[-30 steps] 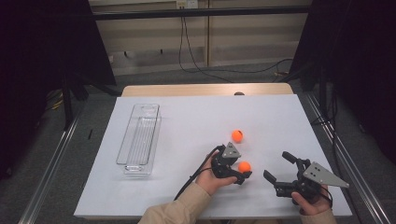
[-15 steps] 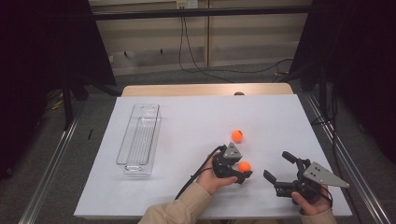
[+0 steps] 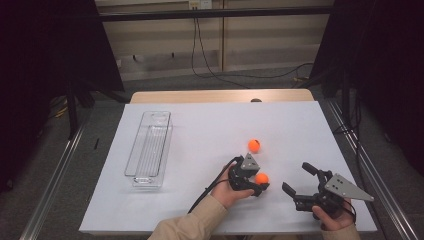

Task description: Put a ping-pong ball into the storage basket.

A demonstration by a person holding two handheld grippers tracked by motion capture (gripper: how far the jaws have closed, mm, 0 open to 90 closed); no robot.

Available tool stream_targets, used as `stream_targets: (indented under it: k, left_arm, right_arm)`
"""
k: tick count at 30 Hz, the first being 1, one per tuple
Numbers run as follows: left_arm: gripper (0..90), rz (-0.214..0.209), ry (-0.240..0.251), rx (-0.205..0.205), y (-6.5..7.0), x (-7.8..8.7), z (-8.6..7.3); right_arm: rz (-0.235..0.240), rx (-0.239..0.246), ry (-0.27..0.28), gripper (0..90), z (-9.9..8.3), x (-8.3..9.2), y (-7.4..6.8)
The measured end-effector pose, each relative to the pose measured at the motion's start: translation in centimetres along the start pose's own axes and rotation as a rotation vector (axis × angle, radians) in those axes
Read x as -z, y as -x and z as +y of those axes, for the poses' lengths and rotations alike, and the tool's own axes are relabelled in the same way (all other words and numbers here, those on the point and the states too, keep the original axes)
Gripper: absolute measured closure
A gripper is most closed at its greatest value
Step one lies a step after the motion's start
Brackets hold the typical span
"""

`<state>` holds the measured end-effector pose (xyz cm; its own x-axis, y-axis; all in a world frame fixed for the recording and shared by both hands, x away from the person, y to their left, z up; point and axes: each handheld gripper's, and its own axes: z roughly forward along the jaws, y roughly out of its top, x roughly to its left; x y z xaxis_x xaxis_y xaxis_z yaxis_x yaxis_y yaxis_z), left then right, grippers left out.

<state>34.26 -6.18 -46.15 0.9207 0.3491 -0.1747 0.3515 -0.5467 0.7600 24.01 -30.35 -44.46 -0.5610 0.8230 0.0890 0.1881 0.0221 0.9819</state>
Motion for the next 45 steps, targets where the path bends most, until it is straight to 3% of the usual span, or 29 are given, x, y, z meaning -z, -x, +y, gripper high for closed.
stream_targets:
  k: [24,45]
  left_arm:
    - [50.6,0.005,-0.012,-0.005,0.1,-0.2,0.0]
    - [50.8,-0.028,-0.006,0.049,-0.3,1.0,0.2]
  right_arm:
    - [0.003,0.003,-0.002,3.4,0.0,0.0,0.0]
    - [0.002,0.004,0.000,3.5,0.0,0.0,0.1]
